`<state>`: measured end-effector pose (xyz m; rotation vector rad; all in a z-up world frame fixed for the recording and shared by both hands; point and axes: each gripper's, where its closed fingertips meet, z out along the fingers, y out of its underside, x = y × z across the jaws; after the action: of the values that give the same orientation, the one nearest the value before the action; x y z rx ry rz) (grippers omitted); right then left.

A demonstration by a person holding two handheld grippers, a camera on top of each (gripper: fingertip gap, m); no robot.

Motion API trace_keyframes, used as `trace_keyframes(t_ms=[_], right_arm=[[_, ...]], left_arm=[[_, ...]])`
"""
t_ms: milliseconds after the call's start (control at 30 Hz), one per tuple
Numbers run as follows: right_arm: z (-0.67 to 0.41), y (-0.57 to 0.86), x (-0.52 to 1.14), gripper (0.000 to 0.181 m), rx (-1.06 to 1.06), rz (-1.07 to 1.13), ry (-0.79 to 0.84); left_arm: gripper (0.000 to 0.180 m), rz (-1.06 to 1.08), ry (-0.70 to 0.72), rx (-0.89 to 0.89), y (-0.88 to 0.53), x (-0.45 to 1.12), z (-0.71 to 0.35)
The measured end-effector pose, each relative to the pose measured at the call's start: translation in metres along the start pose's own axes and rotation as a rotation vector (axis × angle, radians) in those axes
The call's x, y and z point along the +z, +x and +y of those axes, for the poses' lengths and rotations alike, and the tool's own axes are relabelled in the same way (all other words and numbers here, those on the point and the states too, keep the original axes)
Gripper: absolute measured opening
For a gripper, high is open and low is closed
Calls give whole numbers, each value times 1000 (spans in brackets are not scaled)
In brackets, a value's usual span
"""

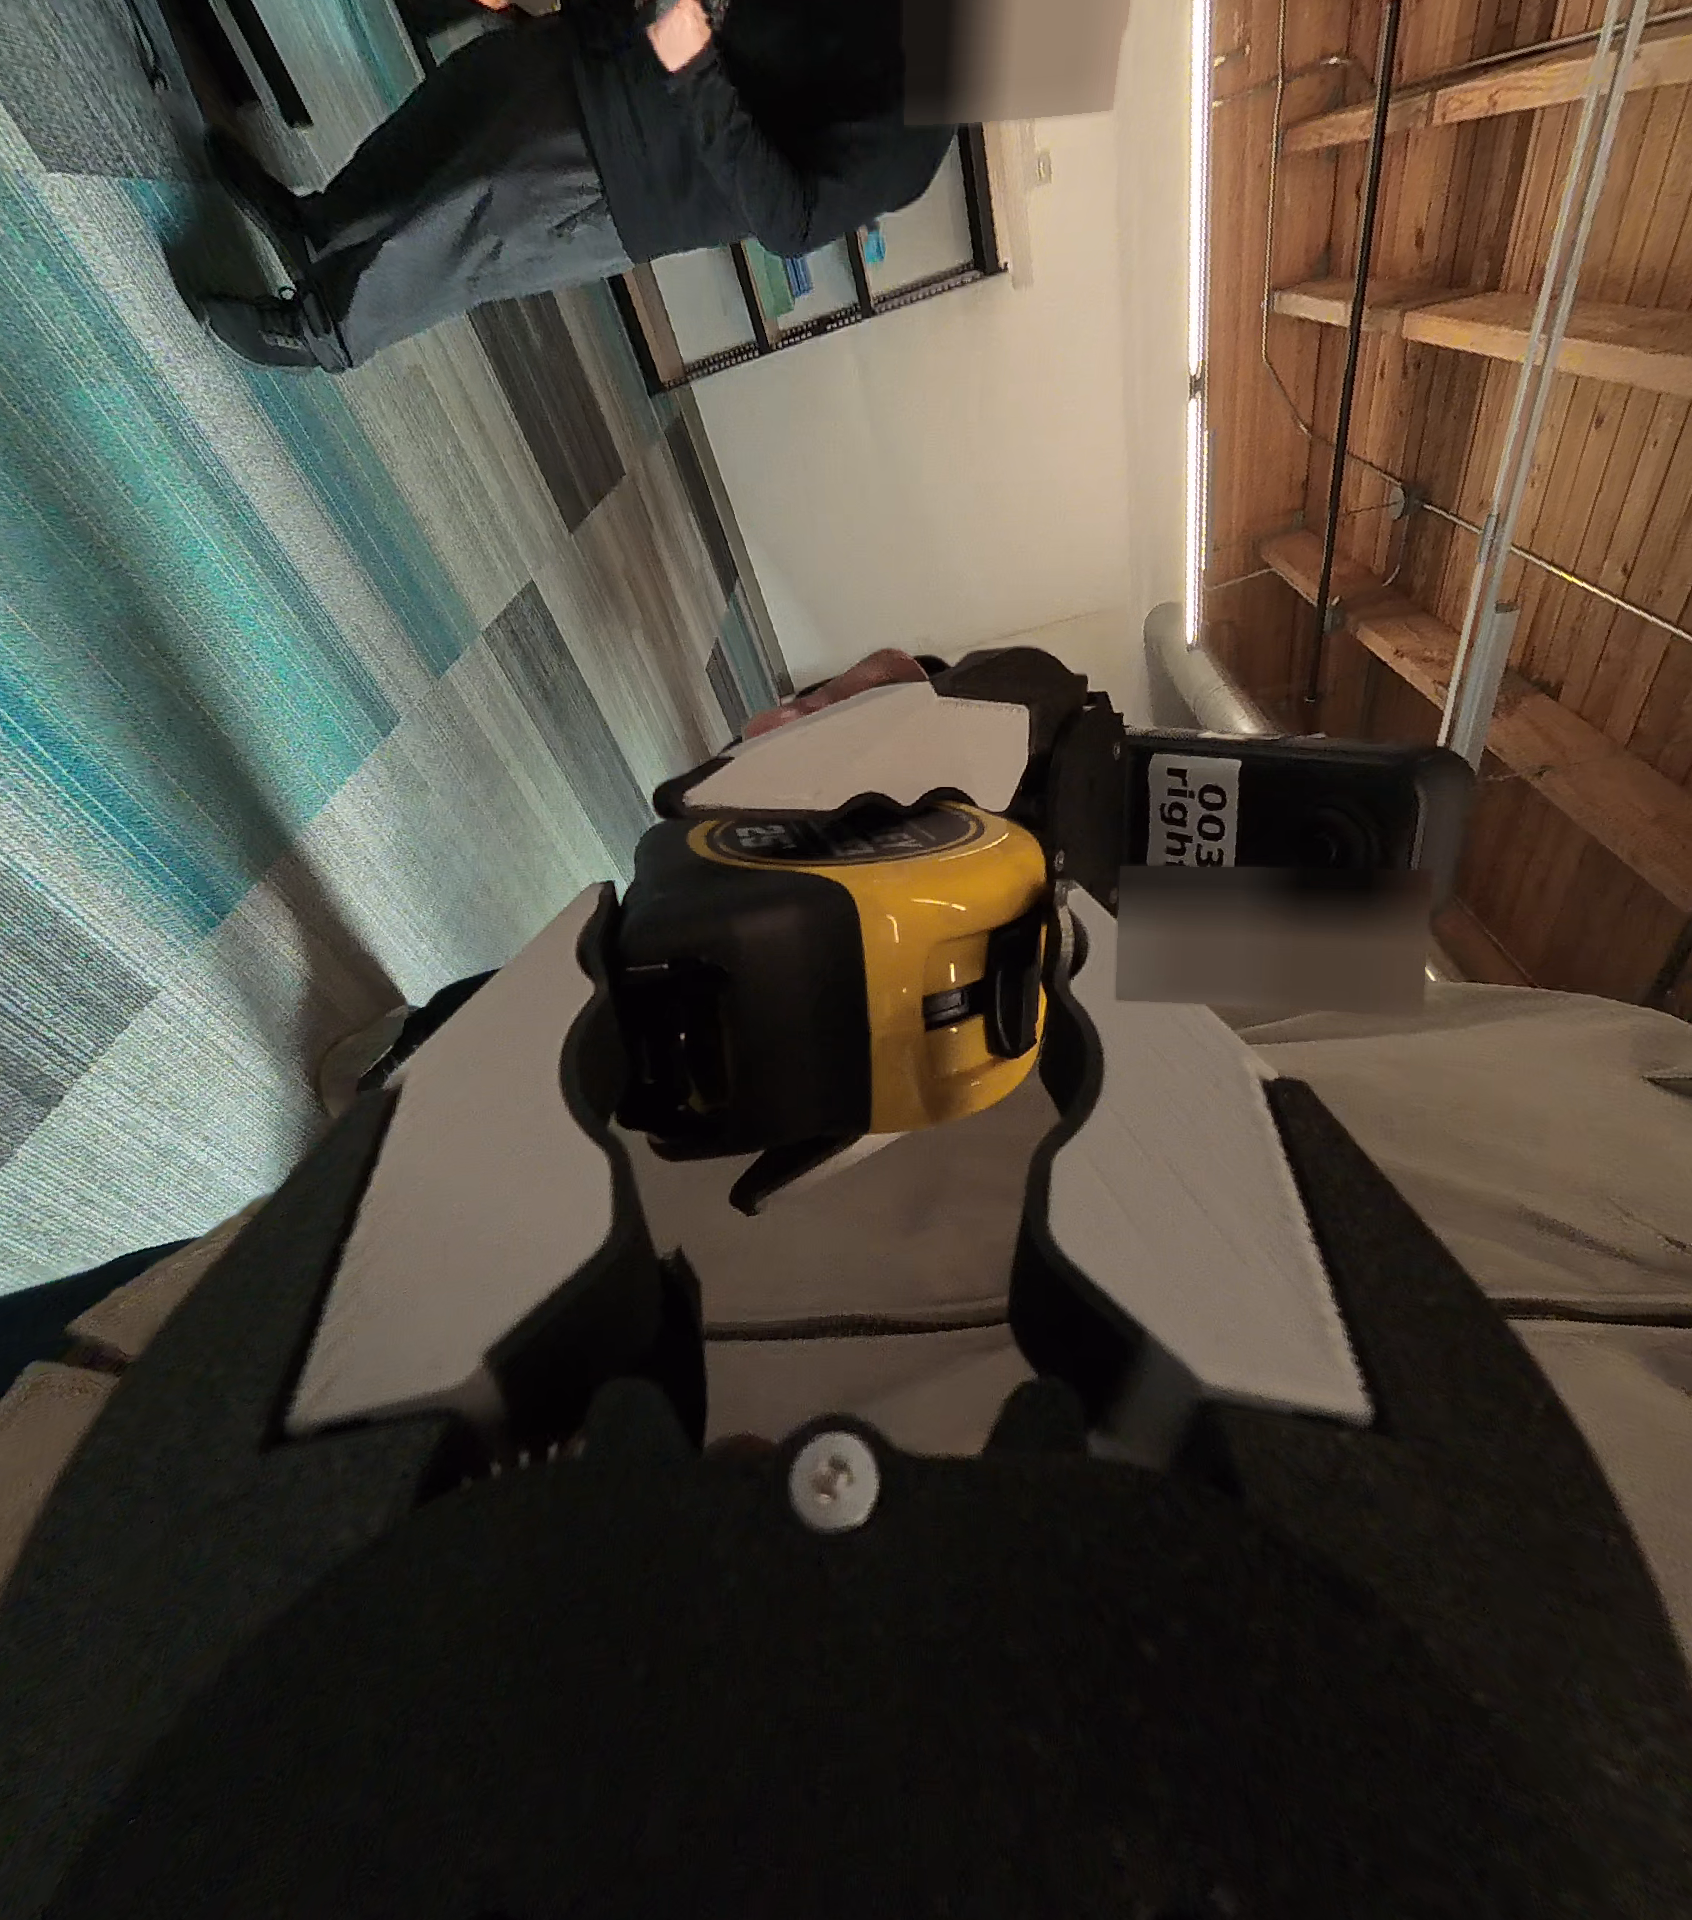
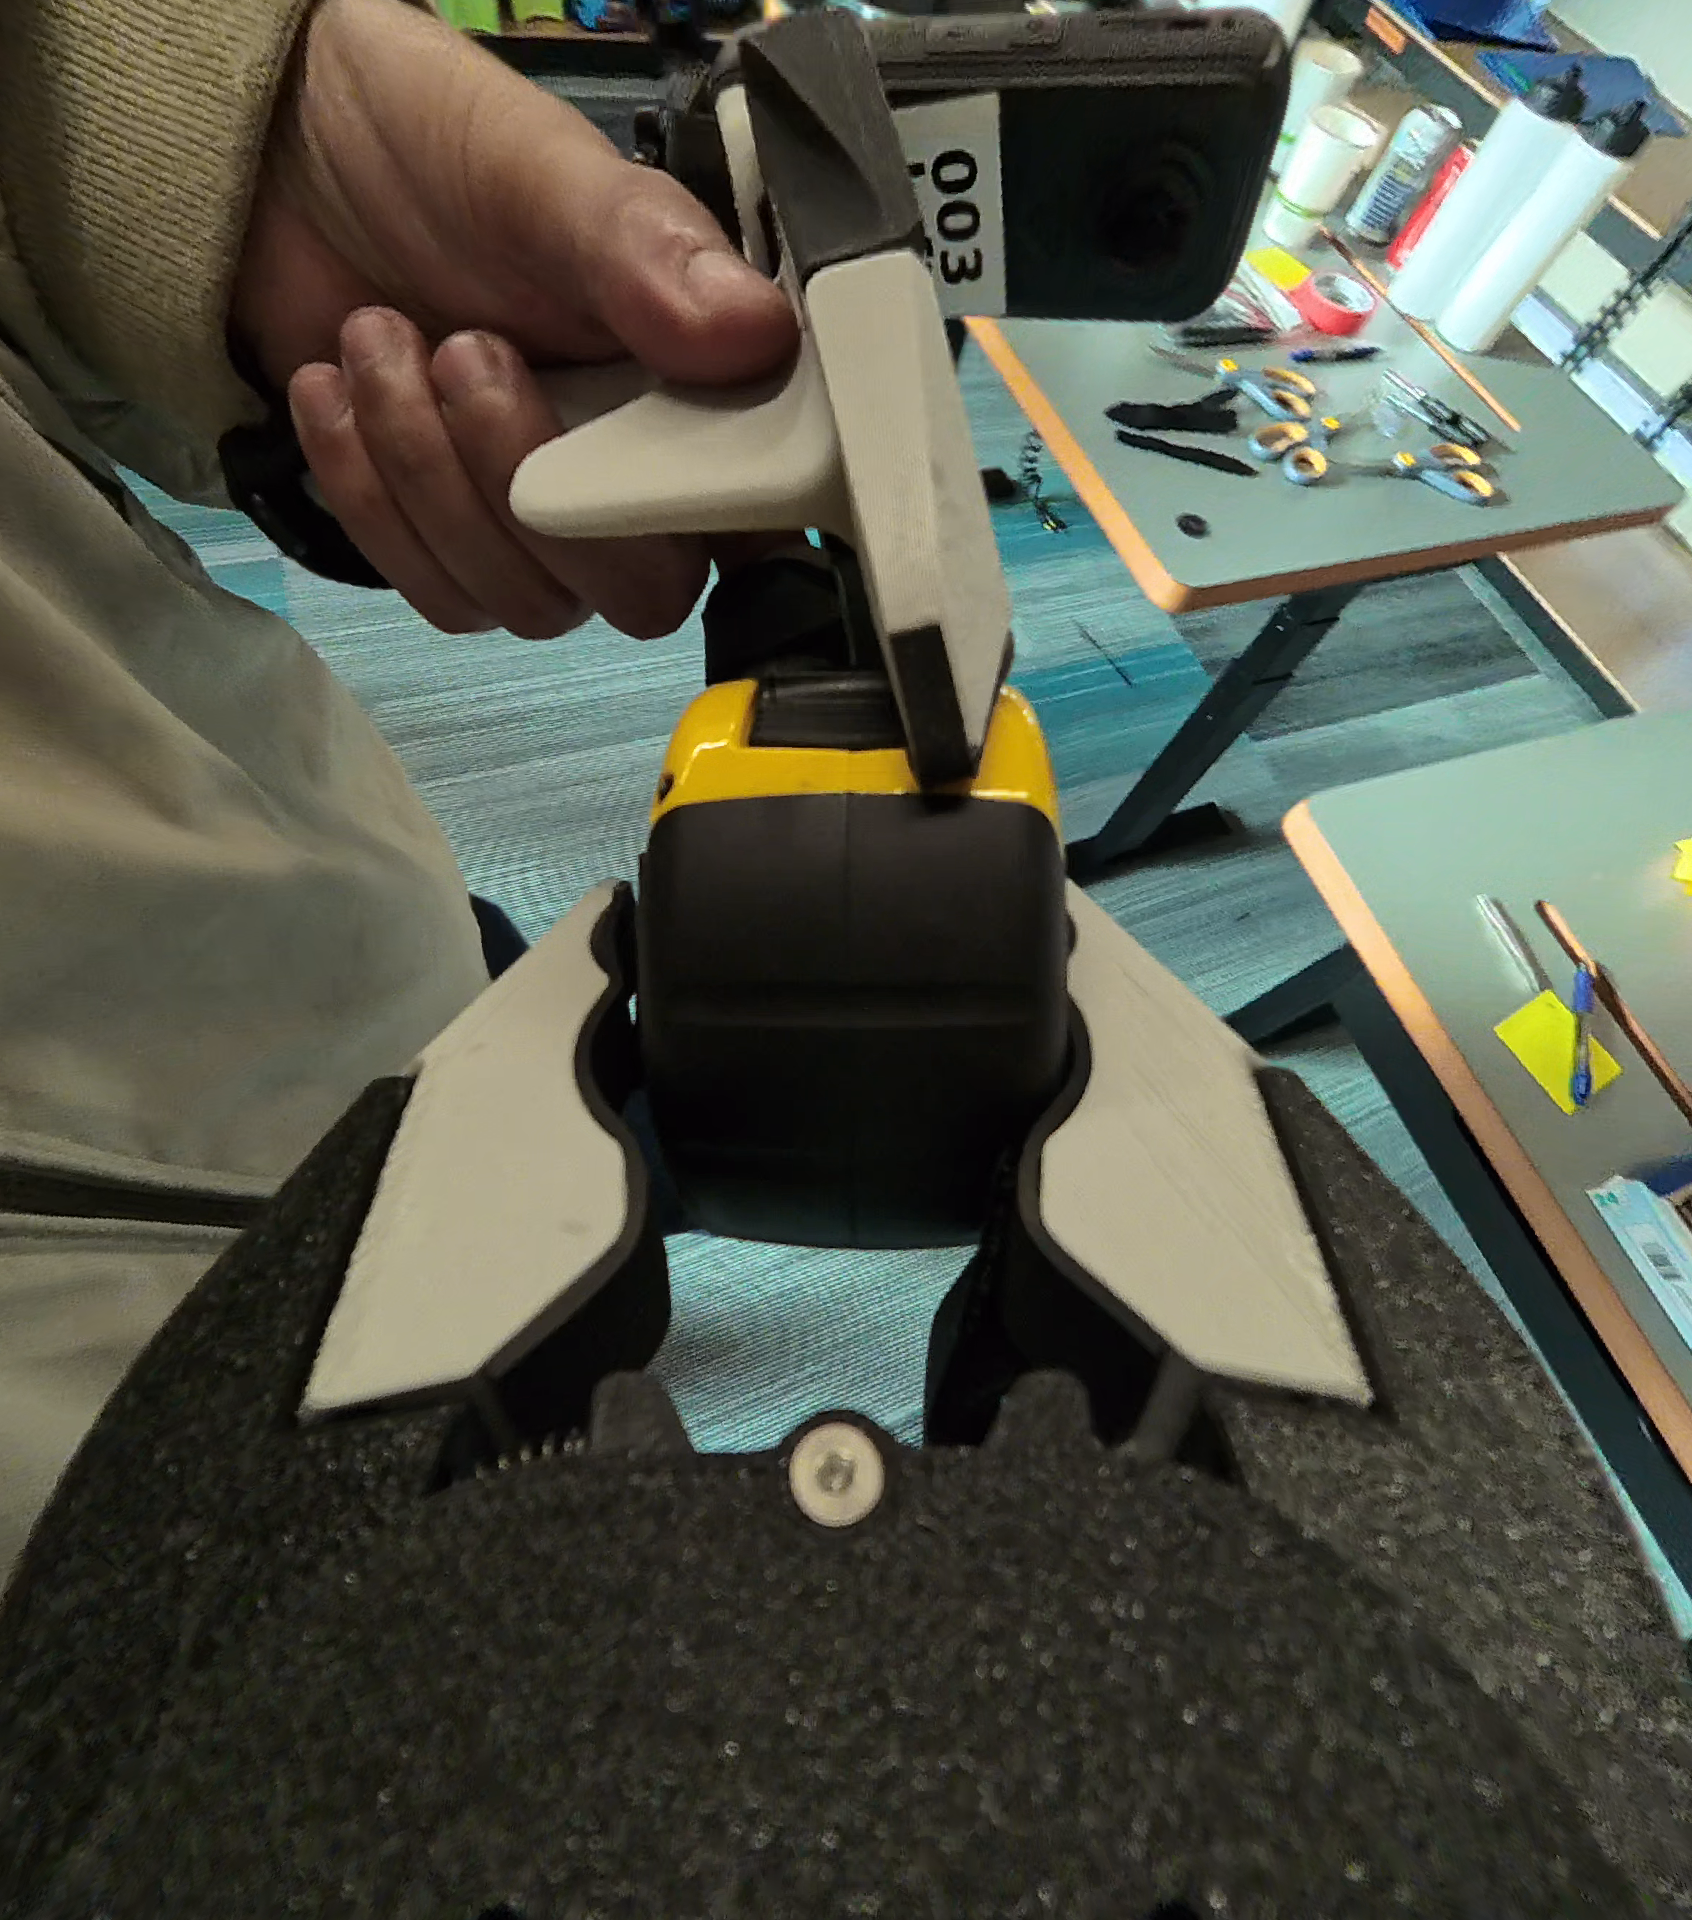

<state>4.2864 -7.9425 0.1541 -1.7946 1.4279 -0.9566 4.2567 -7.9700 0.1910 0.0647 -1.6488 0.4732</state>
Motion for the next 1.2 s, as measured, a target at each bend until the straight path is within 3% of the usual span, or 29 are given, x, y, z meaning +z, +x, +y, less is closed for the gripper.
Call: trace_keyframes(t_ms=[233,600,867,1200], right_arm=[[16,154,42,75,119,109,-64],[94,333,-4,75,301,373,-131],[213,443,-94,75,429,460,-113],[367,560,-230,75,439,364,-104]], left_arm=[[80,59,-122,-29,-50,6,-145],[80,137,-466,-21,-100,122,-289],[79,136,-554,-67,-152,288,-366],[80,87,-615,-137,-200,503,-438]])
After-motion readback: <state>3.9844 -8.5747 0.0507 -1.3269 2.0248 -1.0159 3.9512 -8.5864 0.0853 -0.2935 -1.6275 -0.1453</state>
